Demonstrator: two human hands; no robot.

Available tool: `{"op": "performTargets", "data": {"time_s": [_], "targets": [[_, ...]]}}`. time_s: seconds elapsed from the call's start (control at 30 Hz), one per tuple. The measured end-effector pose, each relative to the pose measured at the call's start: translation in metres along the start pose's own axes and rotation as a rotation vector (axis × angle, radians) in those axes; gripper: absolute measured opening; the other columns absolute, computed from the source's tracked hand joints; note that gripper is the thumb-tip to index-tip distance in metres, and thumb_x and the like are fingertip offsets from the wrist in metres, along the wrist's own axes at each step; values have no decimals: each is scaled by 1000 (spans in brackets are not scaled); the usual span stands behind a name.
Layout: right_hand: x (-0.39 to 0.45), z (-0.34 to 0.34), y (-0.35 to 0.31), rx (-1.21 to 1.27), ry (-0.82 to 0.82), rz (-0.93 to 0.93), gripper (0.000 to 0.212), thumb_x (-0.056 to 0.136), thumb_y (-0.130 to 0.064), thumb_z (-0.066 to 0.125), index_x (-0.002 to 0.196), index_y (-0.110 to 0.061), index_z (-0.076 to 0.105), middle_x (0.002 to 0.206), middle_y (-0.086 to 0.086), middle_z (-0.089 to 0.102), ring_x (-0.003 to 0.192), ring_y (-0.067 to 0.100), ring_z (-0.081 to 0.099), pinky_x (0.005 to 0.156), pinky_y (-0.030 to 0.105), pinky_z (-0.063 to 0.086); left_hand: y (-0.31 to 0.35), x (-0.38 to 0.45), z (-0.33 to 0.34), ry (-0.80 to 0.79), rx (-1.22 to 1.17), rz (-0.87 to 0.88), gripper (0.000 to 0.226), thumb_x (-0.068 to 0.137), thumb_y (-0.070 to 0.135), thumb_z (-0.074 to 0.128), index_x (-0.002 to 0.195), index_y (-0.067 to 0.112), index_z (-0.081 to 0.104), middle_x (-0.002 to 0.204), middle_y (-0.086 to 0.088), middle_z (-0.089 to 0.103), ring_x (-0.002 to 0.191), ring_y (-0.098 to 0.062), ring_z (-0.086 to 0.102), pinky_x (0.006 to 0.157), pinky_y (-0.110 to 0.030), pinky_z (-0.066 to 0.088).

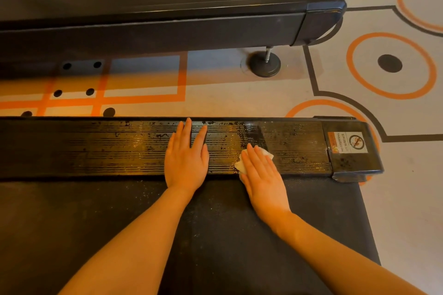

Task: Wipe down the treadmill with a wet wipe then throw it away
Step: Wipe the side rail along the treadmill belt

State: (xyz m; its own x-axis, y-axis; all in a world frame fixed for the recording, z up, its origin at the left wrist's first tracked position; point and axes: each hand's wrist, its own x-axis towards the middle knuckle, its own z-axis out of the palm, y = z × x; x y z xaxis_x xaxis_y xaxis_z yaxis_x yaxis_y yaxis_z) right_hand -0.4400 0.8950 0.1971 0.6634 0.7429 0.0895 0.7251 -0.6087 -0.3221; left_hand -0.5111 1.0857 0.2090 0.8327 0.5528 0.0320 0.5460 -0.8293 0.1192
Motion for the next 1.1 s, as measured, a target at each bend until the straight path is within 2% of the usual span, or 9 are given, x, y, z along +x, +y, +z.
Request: {"op": "performTargets", "data": {"time_s": [0.13,0.27,0.37,0.5,0.73,0.8,0.87,1.0,1.1], "targets": [[6,3,-5,7,-34,-86,65,81,-23,77,137,-3,51,144,17,48,133,34,46,107,48,31,-1,-1,1,0,-5,-1,50,99,33,38,148,22,39,159,-14,25,148,-31,19,118,-48,25],[13,4,-3,-9,-77,-229,65,84,-27,73,140,-5,48,148,14,45,137,30,41,110,45,30,0,-1,2,1,-9,-10,50,99,32,40,148,22,38,159,-14,25,147,-31,20,117,-48,26],[13,1,11,-24,-96,-265,59,92,-30,61,143,-7,45,150,13,41,139,27,36,111,44,31,0,0,2,-16,-2,-15,51,100,33,39,149,22,37,160,-13,23,148,-30,18,118,-48,24],[10,-5,29,-54,-118,-235,55,97,-38,36,144,-8,45,150,10,41,140,23,31,111,44,26,0,0,2,-15,4,-21,50,100,34,37,149,23,37,159,-13,24,148,-30,18,118,-47,23],[43,-14,29,76,-145,-137,56,101,-39,35,147,-8,38,155,10,32,143,24,23,115,42,18,3,1,-1,-7,23,-18,57,98,41,18,149,23,37,159,-13,26,148,-30,20,117,-47,27],[65,-18,25,102,-170,-75,55,104,-37,36,152,-11,27,160,6,17,147,20,8,118,33,6,3,1,-1,-17,31,-20,55,98,40,22,149,23,36,159,-12,25,148,-29,19,117,-46,27],[84,-20,24,98,-192,-32,57,105,-36,35,155,-14,18,162,3,7,150,19,2,116,28,-4,2,1,-1,-26,34,-22,55,98,39,24,149,24,36,159,-12,24,148,-29,18,117,-46,27],[104,-26,28,53,-258,-27,56,106,-40,30,155,-18,18,163,3,13,150,19,7,117,28,-3,3,1,-3,-33,35,-21,56,97,41,21,147,23,40,158,-12,27,147,-29,21,116,-47,29],[108,-36,37,74,-311,-47,55,104,-41,36,153,-18,27,158,4,29,146,21,23,119,31,11,4,2,-5,-38,30,-20,60,96,42,16,147,22,41,158,-12,27,147,-29,21,116,-47,29]]}}
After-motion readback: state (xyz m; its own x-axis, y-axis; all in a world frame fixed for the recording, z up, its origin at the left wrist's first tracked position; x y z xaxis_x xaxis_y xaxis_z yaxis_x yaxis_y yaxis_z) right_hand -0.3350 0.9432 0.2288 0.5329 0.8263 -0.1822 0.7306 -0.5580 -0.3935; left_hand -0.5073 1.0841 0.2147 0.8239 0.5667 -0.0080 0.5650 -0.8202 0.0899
